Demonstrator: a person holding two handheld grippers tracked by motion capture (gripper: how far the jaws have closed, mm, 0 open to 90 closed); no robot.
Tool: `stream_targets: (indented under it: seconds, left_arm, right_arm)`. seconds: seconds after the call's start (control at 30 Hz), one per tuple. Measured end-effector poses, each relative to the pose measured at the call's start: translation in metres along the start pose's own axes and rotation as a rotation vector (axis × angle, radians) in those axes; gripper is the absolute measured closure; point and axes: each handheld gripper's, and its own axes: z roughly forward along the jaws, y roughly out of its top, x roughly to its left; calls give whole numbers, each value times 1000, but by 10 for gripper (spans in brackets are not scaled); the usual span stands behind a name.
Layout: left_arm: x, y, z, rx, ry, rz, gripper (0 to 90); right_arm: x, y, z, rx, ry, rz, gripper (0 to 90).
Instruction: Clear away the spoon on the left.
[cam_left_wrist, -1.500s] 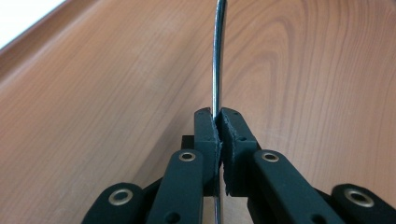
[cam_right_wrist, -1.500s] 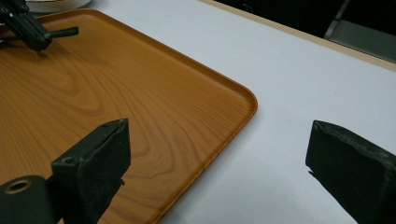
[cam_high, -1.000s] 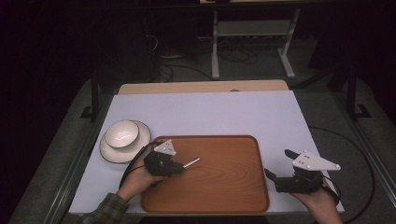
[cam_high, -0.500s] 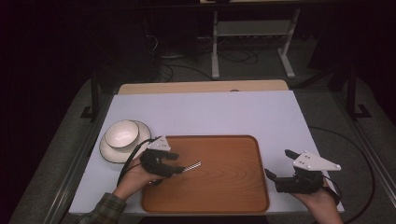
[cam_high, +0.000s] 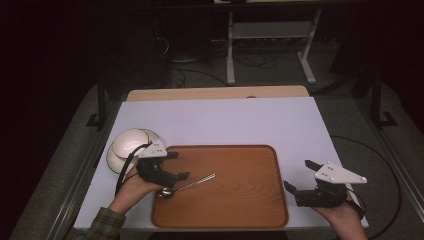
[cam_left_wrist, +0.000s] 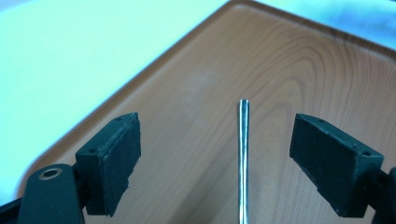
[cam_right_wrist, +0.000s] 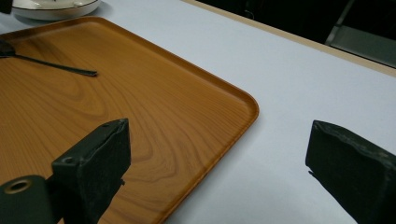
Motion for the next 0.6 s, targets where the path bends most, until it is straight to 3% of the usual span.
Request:
stream_targets:
  seconds: [0.33,0.6]
  left_arm:
    - [1,-13,-34,-62,74,-10,161]
    - [7,-30,-58,-75,128,-30,162]
  right_arm:
    - [0,1,-2,-14,0,1,60]
    - [0,1,-1,-13,3,-1,60]
